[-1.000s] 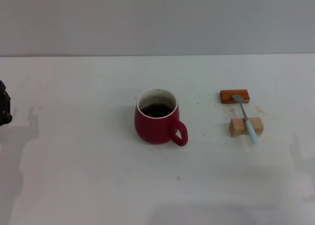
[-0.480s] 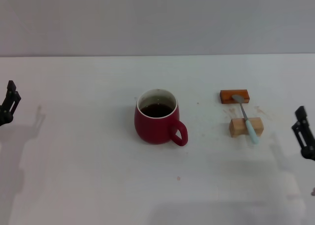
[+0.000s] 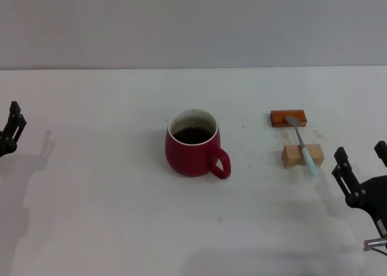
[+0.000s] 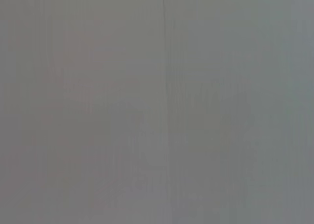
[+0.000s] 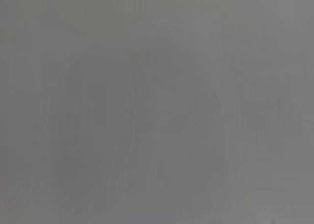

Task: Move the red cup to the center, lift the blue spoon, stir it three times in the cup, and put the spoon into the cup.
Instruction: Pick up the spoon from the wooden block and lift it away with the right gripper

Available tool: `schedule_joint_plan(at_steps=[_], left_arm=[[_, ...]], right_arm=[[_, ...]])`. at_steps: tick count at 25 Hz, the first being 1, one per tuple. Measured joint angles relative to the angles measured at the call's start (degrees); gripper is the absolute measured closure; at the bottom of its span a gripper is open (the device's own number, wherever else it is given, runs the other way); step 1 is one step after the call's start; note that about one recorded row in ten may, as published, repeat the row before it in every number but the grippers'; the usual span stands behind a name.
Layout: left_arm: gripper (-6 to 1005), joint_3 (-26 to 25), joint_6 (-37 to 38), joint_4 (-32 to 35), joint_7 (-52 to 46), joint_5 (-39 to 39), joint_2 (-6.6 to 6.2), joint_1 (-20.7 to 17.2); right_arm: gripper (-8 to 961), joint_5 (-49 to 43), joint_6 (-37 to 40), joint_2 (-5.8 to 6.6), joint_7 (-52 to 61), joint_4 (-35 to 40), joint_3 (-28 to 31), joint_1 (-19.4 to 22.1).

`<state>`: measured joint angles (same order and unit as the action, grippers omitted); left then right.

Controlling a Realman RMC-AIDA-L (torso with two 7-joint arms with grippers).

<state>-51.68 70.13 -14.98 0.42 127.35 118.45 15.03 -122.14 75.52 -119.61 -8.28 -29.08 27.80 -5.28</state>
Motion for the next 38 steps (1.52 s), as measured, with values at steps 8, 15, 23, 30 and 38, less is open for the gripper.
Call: schedule_joint_plan(at_steps=[8, 15, 23, 30, 38], left_arm=[[143, 0.1, 0.0, 0.0, 0.2, 0.0, 0.02, 0.0], [144, 0.2, 0.1, 0.1, 0.4, 0.0, 0.03, 0.0], [145, 0.2, 0.2, 0.1, 0.5, 0.0, 0.02, -0.1], [145, 0.0, 0.1, 0.1, 0.5, 0.0, 0.03, 0.2], [145, 0.0, 0.1, 0.1, 0.5, 0.0, 0.02, 0.8]], right_arm=[[222, 0.0, -2.7, -0.01, 0.0, 0.2, 0.0, -0.5], [223, 0.0, -6.9, -0.01, 0.2, 0.4, 0.2, -1.9], [223, 0.0, -10.7, 0.00, 5.2, 2.7, 0.3, -4.5], [222, 0.0, -12.1, 0.00, 5.2, 2.8, 0.0, -5.4], [224, 0.0, -13.5, 0.00, 5.2, 2.8, -0.1, -6.0]])
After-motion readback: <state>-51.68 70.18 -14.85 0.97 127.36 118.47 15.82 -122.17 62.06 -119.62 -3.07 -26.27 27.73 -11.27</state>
